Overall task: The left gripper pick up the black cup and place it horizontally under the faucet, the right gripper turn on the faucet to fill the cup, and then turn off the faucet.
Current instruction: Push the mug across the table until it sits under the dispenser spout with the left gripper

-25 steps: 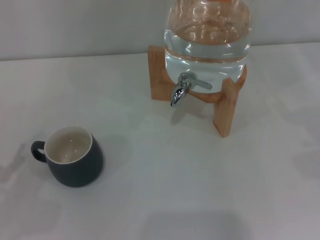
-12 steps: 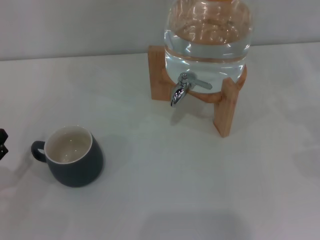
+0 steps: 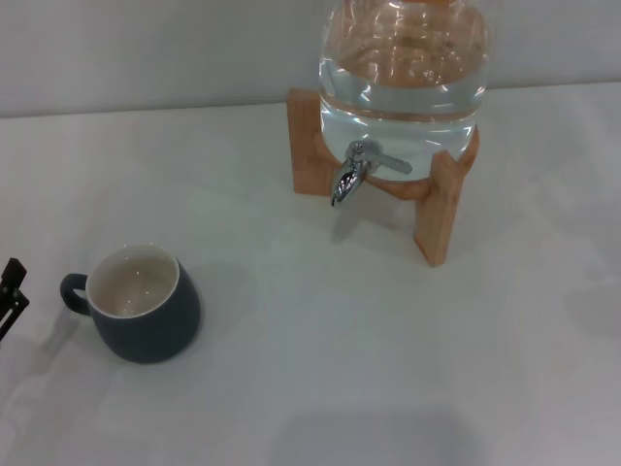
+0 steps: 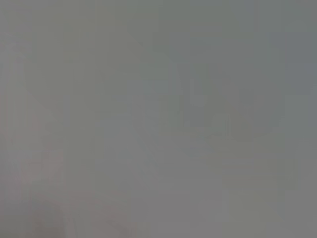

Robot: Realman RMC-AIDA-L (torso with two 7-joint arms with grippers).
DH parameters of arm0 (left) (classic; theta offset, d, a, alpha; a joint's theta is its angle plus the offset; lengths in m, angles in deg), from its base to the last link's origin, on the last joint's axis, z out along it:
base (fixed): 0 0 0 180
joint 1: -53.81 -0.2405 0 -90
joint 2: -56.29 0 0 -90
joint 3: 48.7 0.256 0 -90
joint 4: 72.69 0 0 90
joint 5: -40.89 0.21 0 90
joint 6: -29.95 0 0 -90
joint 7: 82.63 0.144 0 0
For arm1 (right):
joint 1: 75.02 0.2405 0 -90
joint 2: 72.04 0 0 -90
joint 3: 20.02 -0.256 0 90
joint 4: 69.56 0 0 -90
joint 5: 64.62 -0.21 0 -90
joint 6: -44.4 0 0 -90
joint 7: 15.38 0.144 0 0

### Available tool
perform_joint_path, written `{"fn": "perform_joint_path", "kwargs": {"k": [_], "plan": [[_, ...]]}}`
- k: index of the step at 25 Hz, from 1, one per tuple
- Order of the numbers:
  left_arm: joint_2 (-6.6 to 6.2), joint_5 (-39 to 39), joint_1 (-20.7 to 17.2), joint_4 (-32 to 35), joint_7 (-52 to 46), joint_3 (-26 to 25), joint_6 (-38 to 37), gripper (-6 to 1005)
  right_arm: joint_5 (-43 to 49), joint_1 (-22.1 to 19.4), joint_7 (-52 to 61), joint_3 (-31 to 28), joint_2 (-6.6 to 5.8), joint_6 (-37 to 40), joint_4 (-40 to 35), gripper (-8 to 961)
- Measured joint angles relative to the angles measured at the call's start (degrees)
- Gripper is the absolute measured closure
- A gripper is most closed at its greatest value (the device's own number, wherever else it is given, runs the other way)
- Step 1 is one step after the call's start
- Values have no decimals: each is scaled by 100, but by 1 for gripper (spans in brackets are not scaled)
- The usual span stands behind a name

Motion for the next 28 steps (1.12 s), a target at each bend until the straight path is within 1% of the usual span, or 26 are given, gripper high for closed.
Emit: {"fn": "perform_joint_path", "kwargs": {"k": [6,22,28], "plan": [[5,-106,0,-290,177,0,76,111,1,12,0,0,0,53,0,114],[5,-104,3,-370,186,2,38,111,39,47,-11,0,0,131,-1,115],[5,-51,-52,-474,190,32,87,111,39,48,-25,0,-25,135,14,115]]}}
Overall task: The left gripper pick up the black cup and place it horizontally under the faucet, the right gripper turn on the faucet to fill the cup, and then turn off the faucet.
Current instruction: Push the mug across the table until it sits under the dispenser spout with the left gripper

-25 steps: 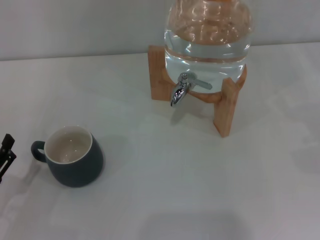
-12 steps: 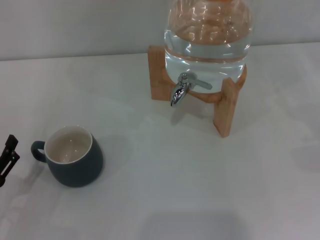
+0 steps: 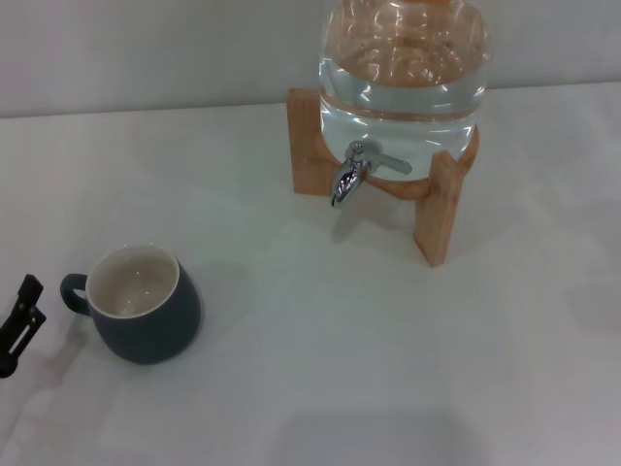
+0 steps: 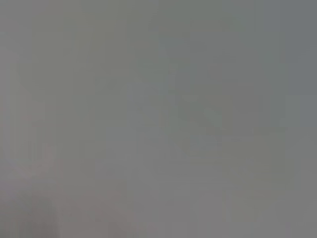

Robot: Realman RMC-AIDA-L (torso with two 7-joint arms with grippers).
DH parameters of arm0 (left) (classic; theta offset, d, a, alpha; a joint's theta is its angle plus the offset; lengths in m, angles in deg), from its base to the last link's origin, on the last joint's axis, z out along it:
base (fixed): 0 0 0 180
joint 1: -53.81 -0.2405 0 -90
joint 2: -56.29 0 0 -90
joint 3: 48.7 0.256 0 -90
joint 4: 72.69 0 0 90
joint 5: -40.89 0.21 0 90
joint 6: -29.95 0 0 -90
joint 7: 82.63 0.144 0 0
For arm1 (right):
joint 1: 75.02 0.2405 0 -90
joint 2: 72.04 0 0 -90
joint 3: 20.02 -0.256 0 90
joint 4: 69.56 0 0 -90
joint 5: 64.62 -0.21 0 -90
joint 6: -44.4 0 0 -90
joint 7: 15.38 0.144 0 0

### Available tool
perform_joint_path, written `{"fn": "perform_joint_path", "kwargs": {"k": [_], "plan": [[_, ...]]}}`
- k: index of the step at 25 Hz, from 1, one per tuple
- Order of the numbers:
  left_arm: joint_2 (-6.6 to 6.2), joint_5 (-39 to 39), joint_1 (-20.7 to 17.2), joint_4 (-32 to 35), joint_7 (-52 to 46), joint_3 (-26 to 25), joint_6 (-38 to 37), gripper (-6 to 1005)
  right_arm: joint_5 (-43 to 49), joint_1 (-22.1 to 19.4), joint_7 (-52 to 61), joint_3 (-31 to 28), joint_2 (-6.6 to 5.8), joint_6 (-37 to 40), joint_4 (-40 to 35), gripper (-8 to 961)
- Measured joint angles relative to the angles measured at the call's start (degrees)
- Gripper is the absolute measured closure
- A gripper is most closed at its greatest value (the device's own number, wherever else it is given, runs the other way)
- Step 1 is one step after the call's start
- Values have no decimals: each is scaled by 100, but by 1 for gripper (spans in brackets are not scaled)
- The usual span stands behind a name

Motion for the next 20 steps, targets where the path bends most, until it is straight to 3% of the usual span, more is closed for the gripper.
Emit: {"fn": "perform_joint_path", "kwargs": {"k": [12,20], "plan": [[0,-279,-441,-14,-34,-50,385,111,11,-8,-12,0,-30,-3,52,114],[-7,-267,-399,-178,-42,-2,123,111,19,-30,-8,0,-28,-18,63,114]]}}
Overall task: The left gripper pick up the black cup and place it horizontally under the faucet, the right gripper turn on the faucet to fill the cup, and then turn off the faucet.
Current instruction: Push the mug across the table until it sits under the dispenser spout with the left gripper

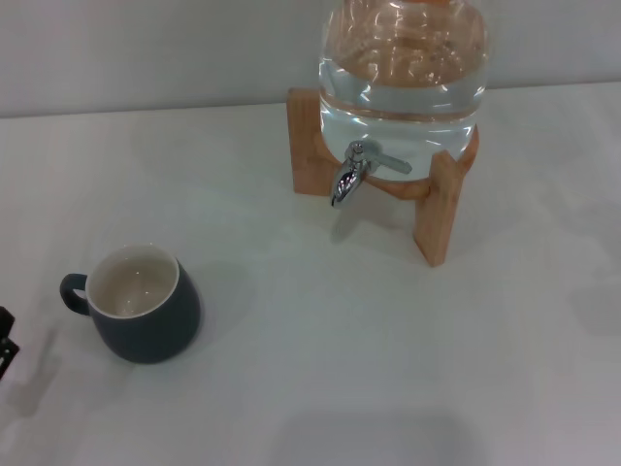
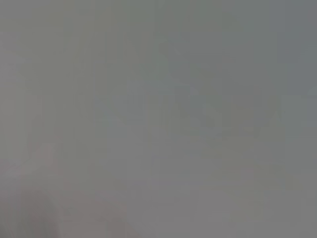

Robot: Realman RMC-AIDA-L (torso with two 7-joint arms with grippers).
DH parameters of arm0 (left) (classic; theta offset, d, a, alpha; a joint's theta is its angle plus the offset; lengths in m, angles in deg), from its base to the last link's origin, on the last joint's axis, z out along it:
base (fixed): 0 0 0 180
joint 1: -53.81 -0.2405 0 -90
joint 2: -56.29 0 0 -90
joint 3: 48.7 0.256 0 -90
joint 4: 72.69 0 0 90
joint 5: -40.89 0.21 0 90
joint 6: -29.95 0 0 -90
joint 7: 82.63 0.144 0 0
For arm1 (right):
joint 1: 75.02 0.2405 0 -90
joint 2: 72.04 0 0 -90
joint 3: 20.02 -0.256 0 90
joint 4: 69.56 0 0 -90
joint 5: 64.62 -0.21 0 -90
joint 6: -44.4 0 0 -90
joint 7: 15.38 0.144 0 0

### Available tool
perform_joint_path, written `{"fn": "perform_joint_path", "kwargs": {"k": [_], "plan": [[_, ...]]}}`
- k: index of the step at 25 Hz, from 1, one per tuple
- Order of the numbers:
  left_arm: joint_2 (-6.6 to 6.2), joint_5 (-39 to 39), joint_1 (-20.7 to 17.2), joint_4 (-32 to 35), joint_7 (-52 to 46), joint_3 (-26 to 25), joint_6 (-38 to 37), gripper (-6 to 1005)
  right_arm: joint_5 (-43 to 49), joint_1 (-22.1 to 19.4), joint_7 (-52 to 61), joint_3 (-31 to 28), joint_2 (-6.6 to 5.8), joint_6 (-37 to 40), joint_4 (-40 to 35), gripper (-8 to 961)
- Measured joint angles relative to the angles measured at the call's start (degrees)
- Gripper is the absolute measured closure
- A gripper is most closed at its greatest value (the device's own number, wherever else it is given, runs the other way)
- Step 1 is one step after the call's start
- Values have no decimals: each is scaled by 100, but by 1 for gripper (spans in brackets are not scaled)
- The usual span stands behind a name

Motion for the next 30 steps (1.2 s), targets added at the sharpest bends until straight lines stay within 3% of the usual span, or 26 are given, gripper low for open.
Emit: {"fn": "perform_joint_path", "kwargs": {"k": [14,30], "plan": [[7,342,153,-325,-1,15,-513,111,21,-34,25,0,-19,-22,3,115],[-11,167,108,-347,-397,-30,-607,111,23,-59,40,0,-63,-31,2,115]]}}
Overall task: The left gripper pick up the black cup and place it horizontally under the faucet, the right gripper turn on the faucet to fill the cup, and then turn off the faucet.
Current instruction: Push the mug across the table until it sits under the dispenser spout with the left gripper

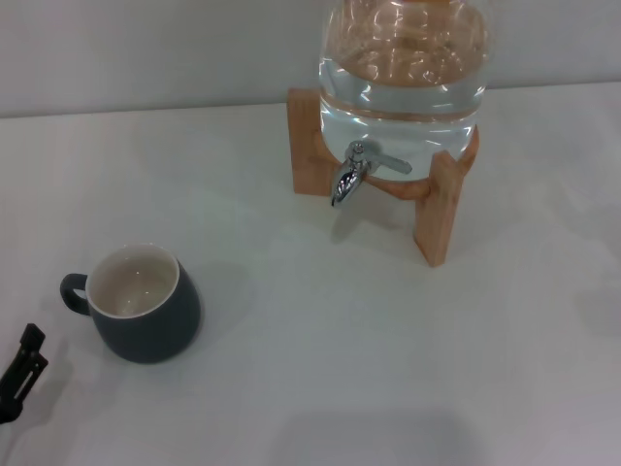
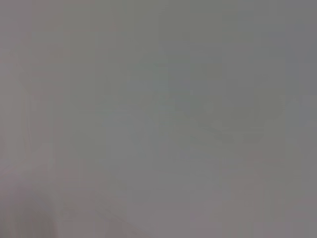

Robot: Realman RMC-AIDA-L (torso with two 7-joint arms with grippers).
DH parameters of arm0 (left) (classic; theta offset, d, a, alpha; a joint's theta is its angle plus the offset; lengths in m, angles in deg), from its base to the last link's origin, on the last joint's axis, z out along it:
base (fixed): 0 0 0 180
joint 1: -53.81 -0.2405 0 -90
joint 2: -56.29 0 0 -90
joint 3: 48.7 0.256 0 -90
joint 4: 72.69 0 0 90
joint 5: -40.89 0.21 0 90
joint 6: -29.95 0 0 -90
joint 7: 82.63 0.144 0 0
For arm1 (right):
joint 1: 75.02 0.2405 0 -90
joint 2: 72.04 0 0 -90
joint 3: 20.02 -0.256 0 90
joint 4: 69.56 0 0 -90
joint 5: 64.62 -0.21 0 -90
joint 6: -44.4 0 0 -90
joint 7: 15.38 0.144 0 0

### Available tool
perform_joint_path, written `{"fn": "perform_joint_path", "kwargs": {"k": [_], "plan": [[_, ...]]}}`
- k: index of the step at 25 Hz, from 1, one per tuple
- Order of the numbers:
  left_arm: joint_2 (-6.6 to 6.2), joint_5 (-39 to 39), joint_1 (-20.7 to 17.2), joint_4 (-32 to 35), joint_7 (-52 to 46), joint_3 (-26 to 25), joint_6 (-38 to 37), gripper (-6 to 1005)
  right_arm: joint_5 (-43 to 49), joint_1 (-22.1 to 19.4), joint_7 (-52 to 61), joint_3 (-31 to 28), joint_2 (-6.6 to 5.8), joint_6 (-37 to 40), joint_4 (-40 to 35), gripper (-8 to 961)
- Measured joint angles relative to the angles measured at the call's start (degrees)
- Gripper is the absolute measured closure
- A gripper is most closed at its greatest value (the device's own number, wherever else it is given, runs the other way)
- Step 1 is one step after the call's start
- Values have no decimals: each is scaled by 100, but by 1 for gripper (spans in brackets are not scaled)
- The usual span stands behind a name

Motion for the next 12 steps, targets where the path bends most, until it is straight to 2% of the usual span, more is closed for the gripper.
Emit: {"fn": "perform_joint_path", "kwargs": {"k": [12], "plan": [[-17,-83,148,47,-122,0,-2,110,-3,0,-2,0,-8,1,0,114]]}}
